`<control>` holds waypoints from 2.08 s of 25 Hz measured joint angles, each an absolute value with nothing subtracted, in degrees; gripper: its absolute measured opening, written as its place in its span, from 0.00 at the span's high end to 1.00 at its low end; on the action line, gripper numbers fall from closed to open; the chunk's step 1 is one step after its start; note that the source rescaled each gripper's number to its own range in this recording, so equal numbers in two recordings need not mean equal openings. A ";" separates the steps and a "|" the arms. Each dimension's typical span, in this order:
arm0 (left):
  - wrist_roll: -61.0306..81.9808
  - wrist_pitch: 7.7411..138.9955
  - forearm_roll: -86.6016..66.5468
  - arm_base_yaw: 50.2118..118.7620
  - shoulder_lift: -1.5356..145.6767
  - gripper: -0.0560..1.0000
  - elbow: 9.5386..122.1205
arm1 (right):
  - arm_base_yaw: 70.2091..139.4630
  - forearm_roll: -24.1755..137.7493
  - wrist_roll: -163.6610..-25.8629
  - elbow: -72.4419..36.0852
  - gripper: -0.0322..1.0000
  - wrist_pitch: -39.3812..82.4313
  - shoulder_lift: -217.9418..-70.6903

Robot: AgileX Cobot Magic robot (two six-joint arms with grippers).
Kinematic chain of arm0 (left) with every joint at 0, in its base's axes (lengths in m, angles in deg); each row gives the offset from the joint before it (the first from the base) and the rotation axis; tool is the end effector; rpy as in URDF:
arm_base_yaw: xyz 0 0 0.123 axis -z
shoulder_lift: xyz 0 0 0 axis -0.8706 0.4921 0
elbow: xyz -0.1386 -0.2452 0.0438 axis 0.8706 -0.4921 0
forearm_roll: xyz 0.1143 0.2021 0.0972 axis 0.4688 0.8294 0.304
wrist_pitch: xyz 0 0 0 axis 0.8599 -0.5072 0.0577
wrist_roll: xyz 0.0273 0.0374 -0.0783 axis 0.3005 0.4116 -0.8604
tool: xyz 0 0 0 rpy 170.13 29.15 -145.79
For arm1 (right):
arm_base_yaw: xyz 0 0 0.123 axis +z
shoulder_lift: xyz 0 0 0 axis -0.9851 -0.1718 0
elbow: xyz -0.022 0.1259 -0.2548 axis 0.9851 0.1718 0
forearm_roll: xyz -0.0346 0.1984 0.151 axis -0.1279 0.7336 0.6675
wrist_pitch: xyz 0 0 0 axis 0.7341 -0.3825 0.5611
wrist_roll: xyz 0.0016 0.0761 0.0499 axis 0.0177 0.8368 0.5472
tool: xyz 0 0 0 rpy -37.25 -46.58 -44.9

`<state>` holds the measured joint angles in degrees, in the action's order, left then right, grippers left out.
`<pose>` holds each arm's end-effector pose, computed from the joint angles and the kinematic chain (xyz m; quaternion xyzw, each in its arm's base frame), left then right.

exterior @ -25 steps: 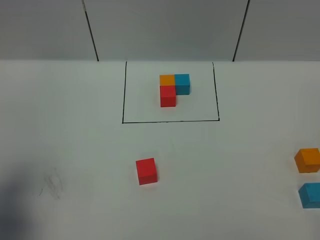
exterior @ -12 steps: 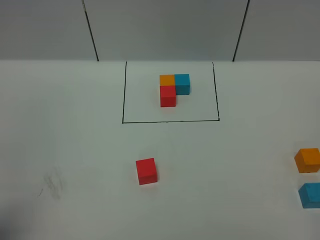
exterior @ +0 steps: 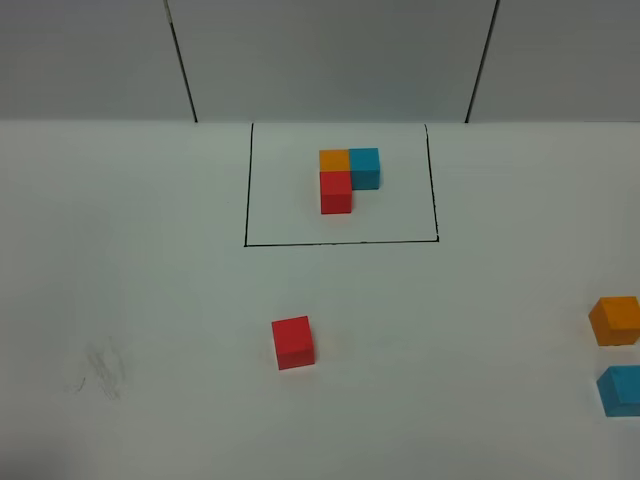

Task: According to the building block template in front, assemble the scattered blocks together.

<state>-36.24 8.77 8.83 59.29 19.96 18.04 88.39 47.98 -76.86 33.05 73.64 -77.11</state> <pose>0.0403 0.0087 0.2776 -0.1121 0.9398 0.0147 0.3224 0.0103 0.0002 0.2777 -0.1015 0.8742 0.0058 0.4748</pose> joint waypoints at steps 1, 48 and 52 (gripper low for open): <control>-35.29 8.77 8.08 59.29 18.82 0.95 18.04 | 88.39 47.98 -76.86 33.05 0.97 73.64 -77.11; -27.05 15.99 1.95 59.29 10.90 0.95 15.23 | 88.39 47.98 -76.86 33.05 0.97 73.64 -77.11; -26.97 15.99 1.95 59.29 10.90 0.95 15.23 | 88.39 47.98 -76.86 33.05 0.97 73.64 -77.11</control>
